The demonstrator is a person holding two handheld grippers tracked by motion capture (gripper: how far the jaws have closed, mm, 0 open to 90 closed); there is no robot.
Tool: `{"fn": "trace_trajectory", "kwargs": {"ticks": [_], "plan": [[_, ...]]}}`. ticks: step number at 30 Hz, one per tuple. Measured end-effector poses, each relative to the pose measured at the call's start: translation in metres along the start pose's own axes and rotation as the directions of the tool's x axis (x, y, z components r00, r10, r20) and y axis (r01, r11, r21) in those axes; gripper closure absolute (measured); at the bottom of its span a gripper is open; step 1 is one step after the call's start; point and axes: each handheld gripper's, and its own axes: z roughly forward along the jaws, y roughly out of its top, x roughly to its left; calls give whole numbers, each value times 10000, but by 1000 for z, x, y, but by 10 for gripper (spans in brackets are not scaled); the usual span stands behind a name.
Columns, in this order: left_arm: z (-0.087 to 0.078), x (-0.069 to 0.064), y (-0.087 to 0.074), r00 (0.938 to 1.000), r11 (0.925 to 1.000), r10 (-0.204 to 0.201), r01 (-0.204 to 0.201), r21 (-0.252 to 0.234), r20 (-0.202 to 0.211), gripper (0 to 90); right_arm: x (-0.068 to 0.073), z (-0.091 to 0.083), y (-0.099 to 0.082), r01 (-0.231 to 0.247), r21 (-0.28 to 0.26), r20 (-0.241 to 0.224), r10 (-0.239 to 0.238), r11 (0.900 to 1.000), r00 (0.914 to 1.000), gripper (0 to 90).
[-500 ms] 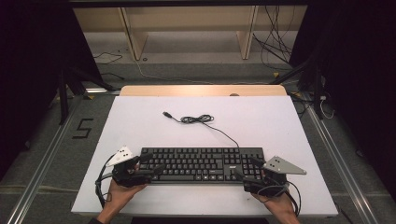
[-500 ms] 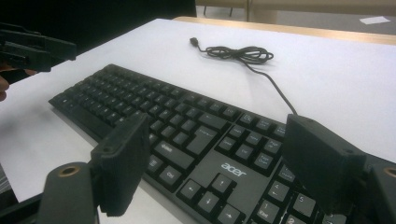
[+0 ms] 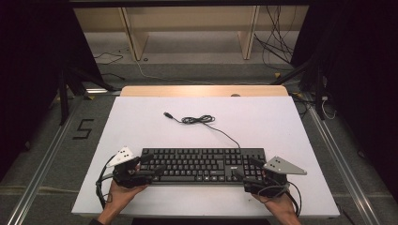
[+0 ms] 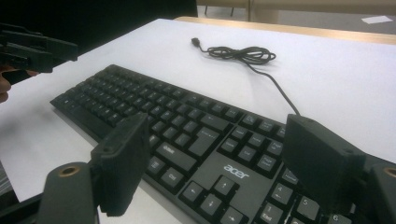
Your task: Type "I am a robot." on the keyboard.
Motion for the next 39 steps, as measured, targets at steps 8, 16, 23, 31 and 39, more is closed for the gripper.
{"fn": "trace_trajectory", "kwargs": {"ticks": [8, 16, 23, 31, 39], "plan": [[0, 1, 0, 10000, 10000, -25, 25, -6, -26, 257, 5, 10, 4, -5, 58, -287, 6, 10000, 9996, 246], [-1, 1, 0, 10000, 10000, -85, 85, -49, -30, 256, 13, 24, 11, 116, 130, -584, -109, 9998, 9982, 248], [-1, 1, 0, 9999, 9999, -115, 114, -57, -40, 257, 17, 35, 17, 190, 142, -731, -179, 9997, 9972, 256], [-2, 2, 0, 9999, 9999, -123, 123, -71, -40, 257, 23, 53, 25, 309, 363, -938, -274, 9989, 9952, 268], [-2, 2, 0, 9999, 9999, -123, 123, -55, -56, 257, 28, 67, 30, 432, 624, -1120, -361, 9971, 9930, 306]]}}
